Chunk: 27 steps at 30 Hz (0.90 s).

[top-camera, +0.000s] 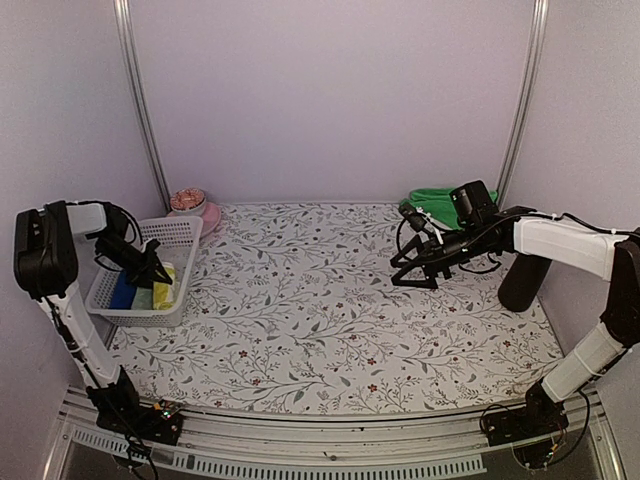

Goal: Roll the towels
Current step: Place the towel in the bin.

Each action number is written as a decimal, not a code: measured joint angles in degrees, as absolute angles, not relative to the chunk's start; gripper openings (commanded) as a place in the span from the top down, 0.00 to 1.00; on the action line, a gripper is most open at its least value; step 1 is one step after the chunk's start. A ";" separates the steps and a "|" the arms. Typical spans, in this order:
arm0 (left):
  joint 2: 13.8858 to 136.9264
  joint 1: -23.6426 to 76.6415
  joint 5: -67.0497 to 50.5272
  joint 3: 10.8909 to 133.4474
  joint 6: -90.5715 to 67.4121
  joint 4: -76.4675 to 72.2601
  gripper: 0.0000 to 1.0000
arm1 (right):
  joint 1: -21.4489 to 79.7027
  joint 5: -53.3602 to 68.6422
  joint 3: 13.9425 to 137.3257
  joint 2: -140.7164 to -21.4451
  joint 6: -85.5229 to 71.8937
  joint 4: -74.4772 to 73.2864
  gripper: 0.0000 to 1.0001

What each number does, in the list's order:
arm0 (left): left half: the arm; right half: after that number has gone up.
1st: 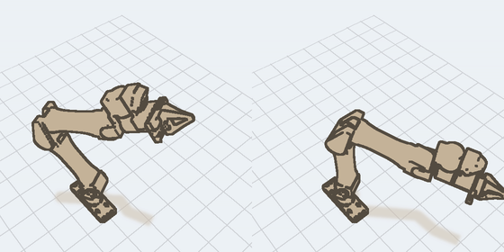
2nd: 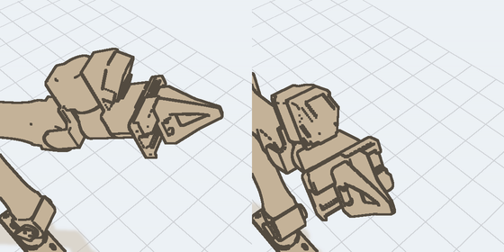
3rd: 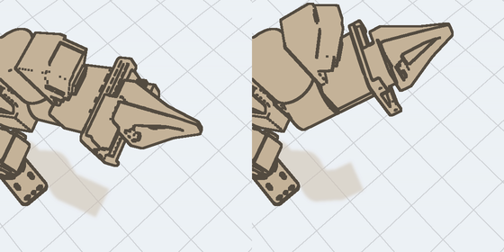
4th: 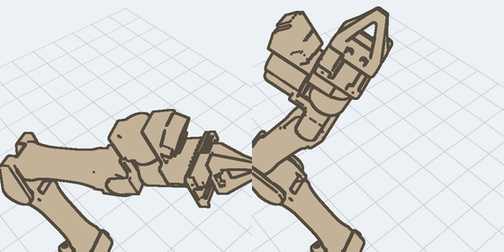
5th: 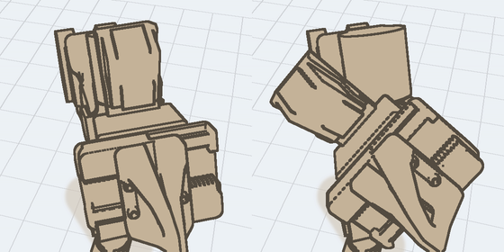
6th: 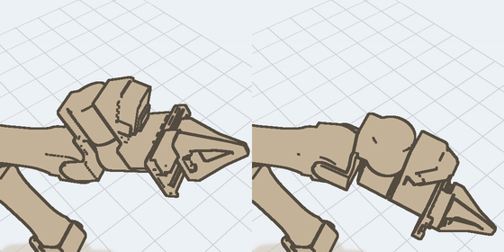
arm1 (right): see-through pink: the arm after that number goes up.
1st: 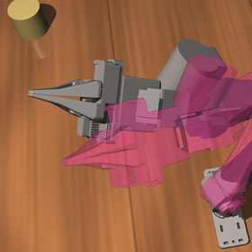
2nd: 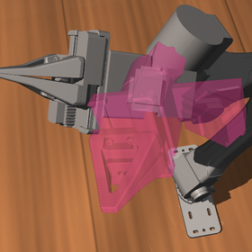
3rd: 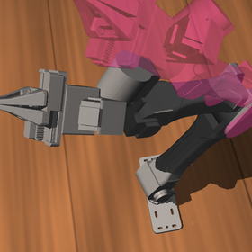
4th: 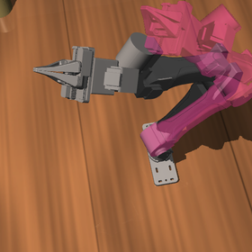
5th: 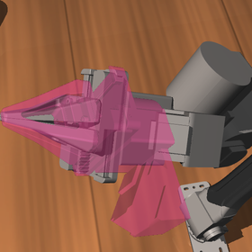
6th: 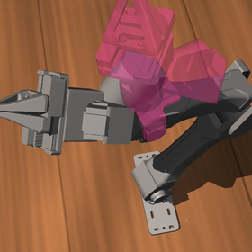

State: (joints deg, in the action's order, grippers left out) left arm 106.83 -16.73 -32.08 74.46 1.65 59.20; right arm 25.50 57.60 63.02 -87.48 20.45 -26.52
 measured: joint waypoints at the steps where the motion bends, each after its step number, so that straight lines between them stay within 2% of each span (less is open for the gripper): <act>1: 107.15 -16.73 -31.33 74.65 1.63 59.24 1.00 | 25.50 57.58 63.02 -87.48 20.45 -26.52 0.01; 9: 110.98 -16.56 -26.17 75.90 1.21 59.77 1.00 | 25.50 57.54 63.02 -87.48 20.43 -25.91 0.01; 15: 111.44 -15.73 -22.11 78.04 0.64 60.88 0.93 | 25.50 57.56 63.02 -87.48 20.43 -25.56 0.01; 17: 111.44 -15.35 -21.04 78.70 0.58 61.04 0.90 | 25.50 57.56 63.02 -87.48 20.43 -25.52 0.01; 18: 111.44 -15.20 -20.62 78.94 0.56 61.04 0.78 | 25.50 57.56 63.02 -87.48 20.43 -25.52 0.01; 19: 111.44 -15.05 -20.18 79.18 0.56 61.08 0.72 | 25.50 57.56 63.02 -87.48 20.43 -25.50 0.01; 27: 111.44 -14.44 -18.46 79.70 0.43 61.17 0.66 | 25.71 57.56 63.02 -87.48 20.43 -25.45 0.01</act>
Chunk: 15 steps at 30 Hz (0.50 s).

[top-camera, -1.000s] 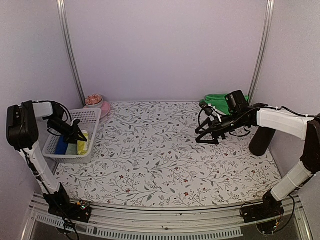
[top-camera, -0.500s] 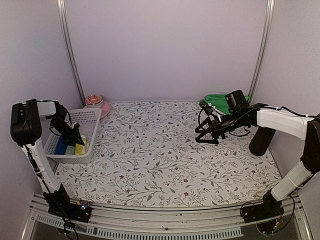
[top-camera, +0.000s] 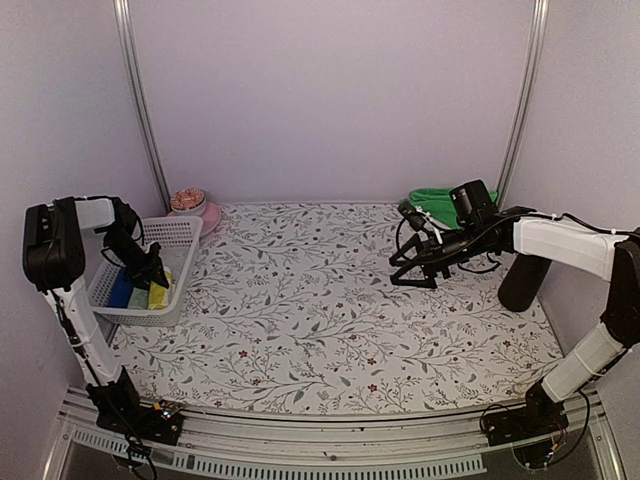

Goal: Roll the towels
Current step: Place the towel in the bin.

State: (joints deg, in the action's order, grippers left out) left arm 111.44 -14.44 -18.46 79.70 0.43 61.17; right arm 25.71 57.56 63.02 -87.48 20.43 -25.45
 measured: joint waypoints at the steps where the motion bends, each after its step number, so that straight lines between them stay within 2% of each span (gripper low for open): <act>1: 111.44 -14.28 -18.24 79.77 0.43 61.19 0.66 | 25.76 57.56 63.02 -87.48 20.43 -25.45 0.01; 11: 111.44 -12.99 -15.79 82.91 0.43 61.91 0.61 | 26.55 57.56 63.02 -87.48 20.43 -25.41 0.01; 15: 111.44 -12.95 -15.73 83.11 0.51 62.30 0.71 | 26.89 57.56 63.02 -87.48 20.43 -25.39 0.01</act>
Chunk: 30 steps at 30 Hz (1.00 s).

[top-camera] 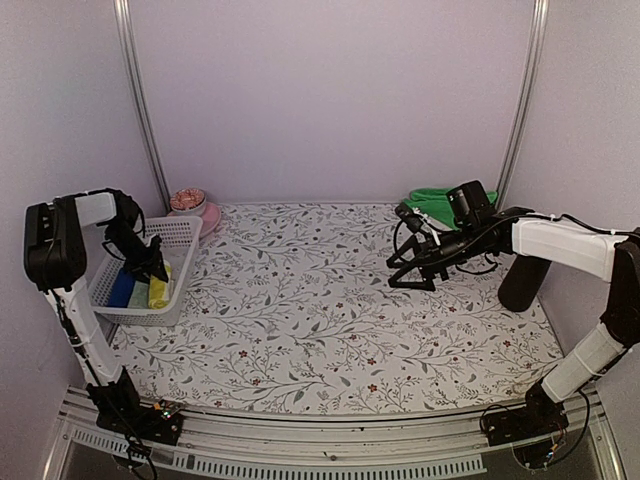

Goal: Roll the towels
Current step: Place the towel in the bin.

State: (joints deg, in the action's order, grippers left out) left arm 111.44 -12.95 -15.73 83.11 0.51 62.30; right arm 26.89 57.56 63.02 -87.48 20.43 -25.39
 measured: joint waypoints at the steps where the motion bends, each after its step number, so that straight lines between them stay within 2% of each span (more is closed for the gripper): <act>1: 111.44 -12.88 -15.81 83.11 0.54 62.39 0.72 | 26.94 57.54 63.02 -87.48 20.43 -25.34 0.01; 8: 111.44 -10.72 -17.06 83.11 0.82 63.18 0.78 | 27.00 57.45 63.02 -87.48 20.43 -25.23 0.01; 21: 111.24 -5.37 -16.88 82.74 -1.65 64.71 0.79 | 28.14 57.10 63.02 -87.48 20.47 -25.15 0.01; 30: 115.44 -4.97 -11.38 83.57 -4.69 66.54 0.65 | 28.14 57.10 63.02 -87.46 20.49 -24.80 0.01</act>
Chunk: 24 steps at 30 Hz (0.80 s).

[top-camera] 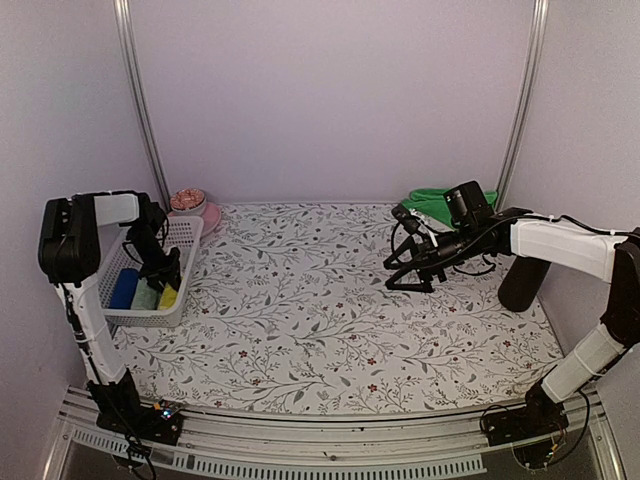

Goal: Roll the towels
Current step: Place the towel in the bin.

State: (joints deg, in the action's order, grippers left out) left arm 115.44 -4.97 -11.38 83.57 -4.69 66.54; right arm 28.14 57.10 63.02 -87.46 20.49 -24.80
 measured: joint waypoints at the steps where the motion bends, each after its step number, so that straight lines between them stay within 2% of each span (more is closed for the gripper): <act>1: 115.42 -4.95 -11.00 83.68 -4.99 66.70 0.63 | 28.18 57.10 63.02 -87.46 20.49 -24.80 0.01; 3: 115.39 -4.95 -10.17 83.70 -5.15 66.85 0.60 | 28.25 57.10 63.02 -87.46 20.47 -24.80 0.01; 4: 115.39 -4.95 -9.78 83.70 -5.28 66.89 0.53 | 28.27 57.10 63.02 -87.46 20.49 -24.80 0.01; 5: 115.33 -4.95 -9.17 83.70 -5.43 66.94 0.35 | 28.32 57.10 63.02 -87.46 20.49 -24.80 0.01; 6: 115.28 -4.97 -8.67 83.70 -5.32 66.96 0.05 | 28.36 57.10 63.02 -87.46 20.49 -24.80 0.01; 24: 106.26 -5.37 -5.21 84.34 -6.90 67.57 0.03 | 28.49 57.08 63.02 -86.96 20.53 -24.77 0.01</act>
